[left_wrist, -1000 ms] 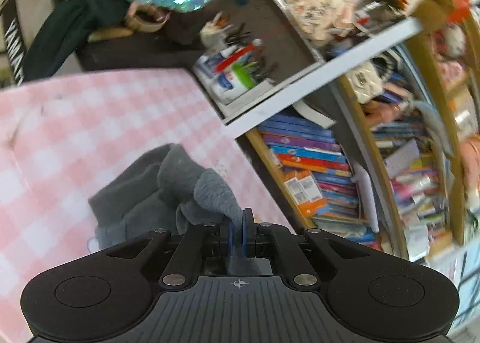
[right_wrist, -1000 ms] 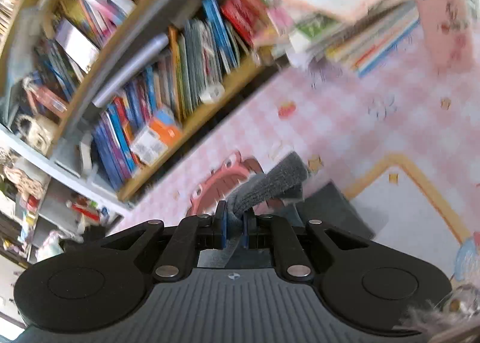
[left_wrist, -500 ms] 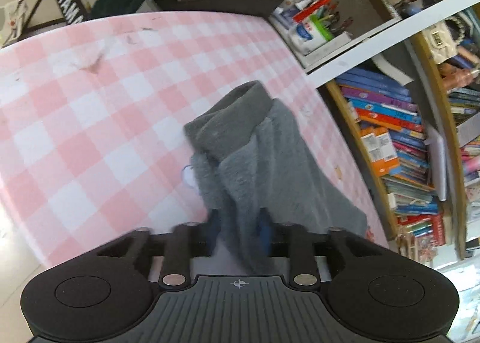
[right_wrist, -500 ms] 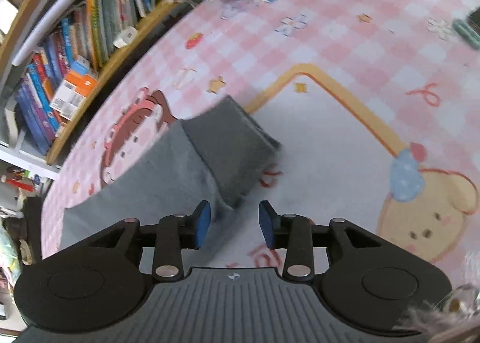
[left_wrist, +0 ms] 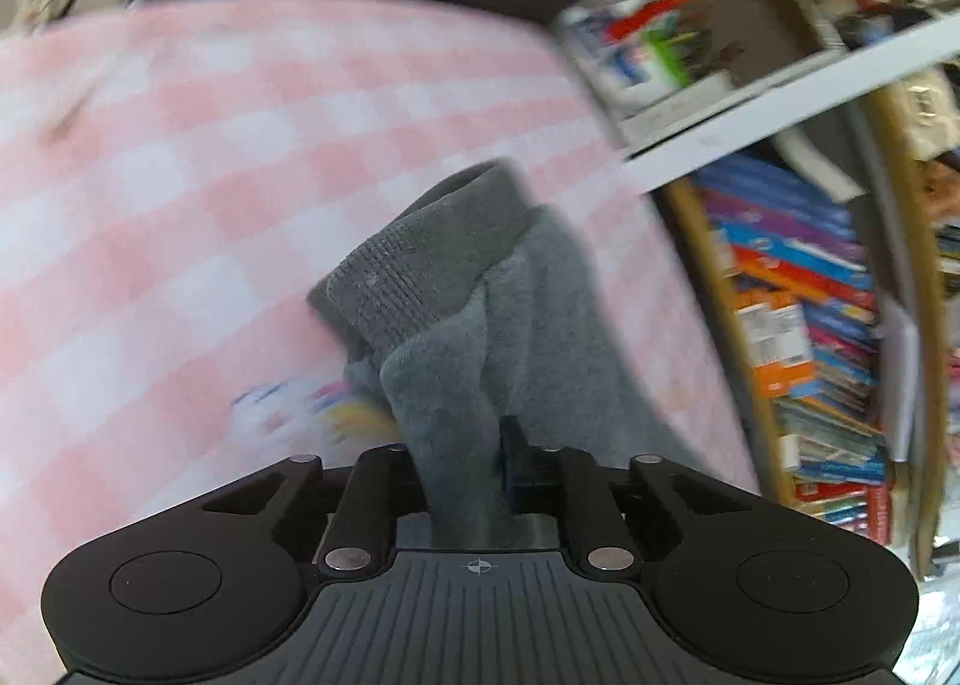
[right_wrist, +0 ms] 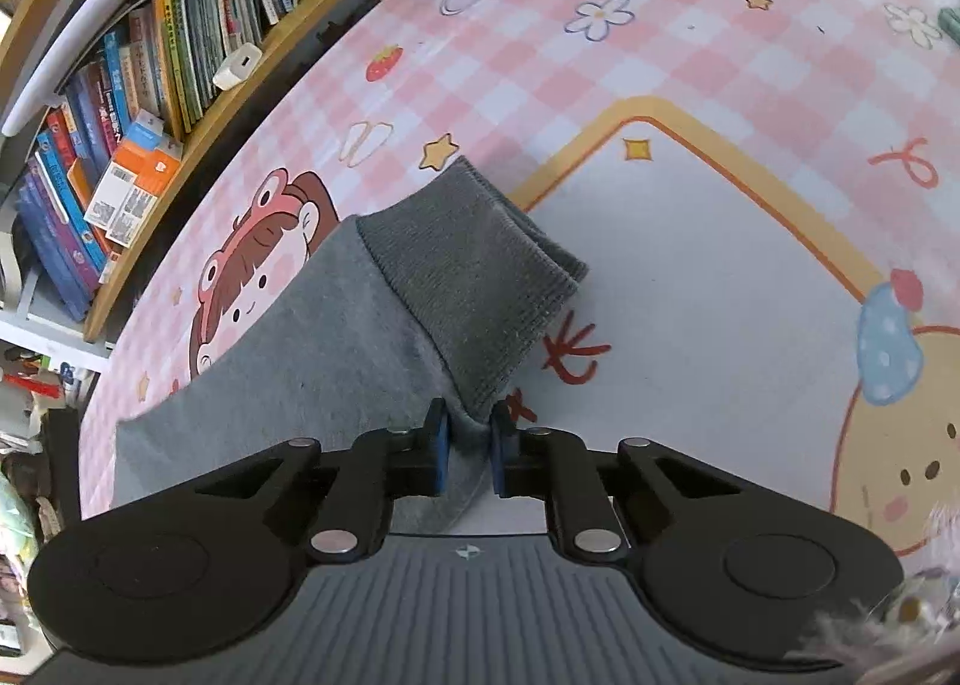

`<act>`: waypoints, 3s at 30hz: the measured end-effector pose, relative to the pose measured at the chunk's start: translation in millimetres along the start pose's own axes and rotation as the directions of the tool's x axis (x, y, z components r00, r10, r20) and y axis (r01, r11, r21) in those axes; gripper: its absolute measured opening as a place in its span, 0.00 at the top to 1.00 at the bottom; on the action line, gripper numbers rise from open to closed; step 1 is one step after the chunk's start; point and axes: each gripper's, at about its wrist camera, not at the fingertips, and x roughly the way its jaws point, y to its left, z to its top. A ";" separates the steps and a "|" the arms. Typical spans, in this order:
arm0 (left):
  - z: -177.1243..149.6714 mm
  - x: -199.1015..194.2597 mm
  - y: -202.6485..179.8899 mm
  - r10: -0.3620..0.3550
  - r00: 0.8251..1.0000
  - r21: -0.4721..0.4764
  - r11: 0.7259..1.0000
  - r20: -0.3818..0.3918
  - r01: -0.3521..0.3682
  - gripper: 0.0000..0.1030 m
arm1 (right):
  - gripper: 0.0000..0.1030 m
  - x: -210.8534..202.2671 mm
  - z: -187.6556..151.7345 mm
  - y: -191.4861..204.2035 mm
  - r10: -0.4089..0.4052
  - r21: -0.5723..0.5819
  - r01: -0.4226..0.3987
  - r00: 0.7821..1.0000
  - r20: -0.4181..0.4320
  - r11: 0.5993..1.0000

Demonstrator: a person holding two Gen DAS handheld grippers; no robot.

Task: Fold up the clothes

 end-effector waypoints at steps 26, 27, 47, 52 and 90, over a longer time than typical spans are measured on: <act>2.1 1.9 31.6 0.036 0.999 0.019 0.999 -0.028 -0.035 0.86 | 0.91 -3.4 0.6 15.9 0.021 -0.100 -0.015 0.998 0.067 0.995; 2.0 2.3 31.5 0.036 0.999 0.022 0.999 -0.032 -0.035 0.86 | 0.91 1.3 -0.2 12.8 0.008 -0.085 -0.003 0.998 0.061 0.996; -2.1 0.8 43.6 -0.029 0.999 0.006 1.000 -0.019 0.029 0.80 | 0.37 -10.3 -50.9 101.6 -0.114 -0.489 0.151 0.988 0.105 0.859; 0.1 0.9 45.9 -0.042 0.999 0.012 0.999 -0.030 0.042 0.80 | 0.33 15.1 -81.8 150.7 -0.061 -0.743 0.092 0.996 0.068 0.663; 10.5 8.1 57.6 -0.119 0.989 -0.041 0.992 -0.088 0.116 0.79 | 0.23 100.3 -229.3 292.1 0.014 -0.970 -0.010 1.000 -0.007 0.244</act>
